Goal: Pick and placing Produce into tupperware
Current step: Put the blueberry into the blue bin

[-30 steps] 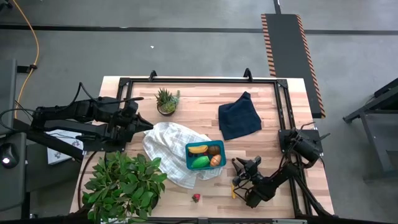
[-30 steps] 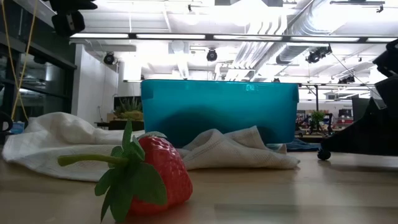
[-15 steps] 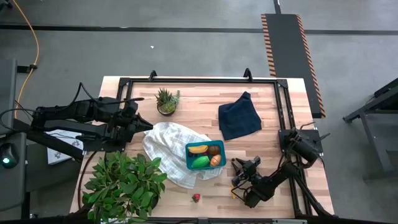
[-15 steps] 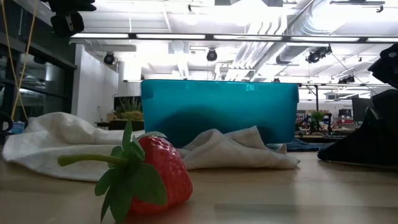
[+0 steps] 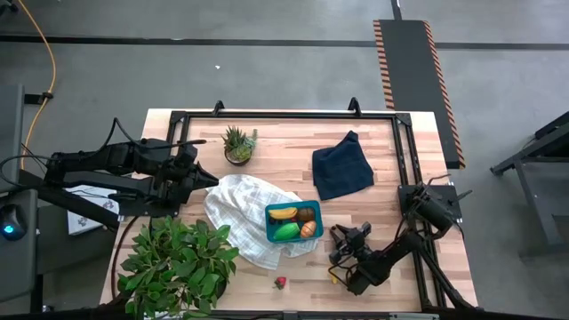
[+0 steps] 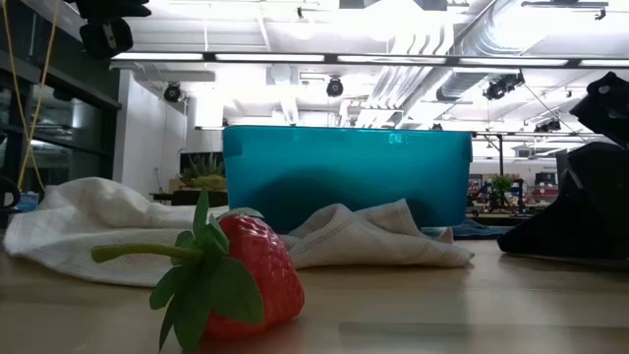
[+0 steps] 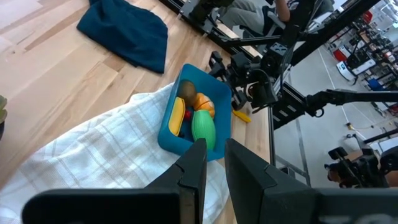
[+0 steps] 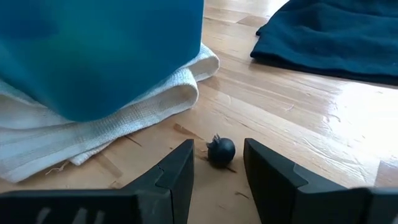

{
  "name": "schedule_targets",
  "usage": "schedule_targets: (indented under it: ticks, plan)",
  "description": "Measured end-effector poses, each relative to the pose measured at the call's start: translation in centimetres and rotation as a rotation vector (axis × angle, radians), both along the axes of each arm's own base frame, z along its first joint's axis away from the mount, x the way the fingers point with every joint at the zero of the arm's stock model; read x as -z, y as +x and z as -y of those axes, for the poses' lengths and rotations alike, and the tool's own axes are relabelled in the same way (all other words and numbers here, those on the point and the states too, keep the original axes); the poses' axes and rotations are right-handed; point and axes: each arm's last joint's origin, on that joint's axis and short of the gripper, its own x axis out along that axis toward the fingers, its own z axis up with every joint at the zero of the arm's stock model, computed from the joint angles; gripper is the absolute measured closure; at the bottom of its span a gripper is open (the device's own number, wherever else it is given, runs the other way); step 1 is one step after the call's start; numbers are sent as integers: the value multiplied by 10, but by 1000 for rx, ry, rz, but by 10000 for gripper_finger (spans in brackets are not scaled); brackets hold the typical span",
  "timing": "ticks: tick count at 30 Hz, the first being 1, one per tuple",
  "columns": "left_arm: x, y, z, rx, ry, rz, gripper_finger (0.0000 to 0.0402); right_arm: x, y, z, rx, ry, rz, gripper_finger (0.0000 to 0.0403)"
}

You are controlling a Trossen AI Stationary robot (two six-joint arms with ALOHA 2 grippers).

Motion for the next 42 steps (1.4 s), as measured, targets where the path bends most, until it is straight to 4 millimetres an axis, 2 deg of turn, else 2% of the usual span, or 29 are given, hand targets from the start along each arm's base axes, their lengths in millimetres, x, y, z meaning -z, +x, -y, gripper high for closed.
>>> schedule_targets:
  ticks: [15, 26, 42]
  plan:
    - [0, 0, 0, 0, 0, 0, 355, 0, 3, 3, 16, 4, -4, 271]
    - [0, 0, 0, 0, 0, -1, 355, 0, 2, 4, 17, 3, -11, 339]
    - [0, 0, 0, 0, 0, 0, 355, 0, 1, 3, 28, 20, 9, 348]
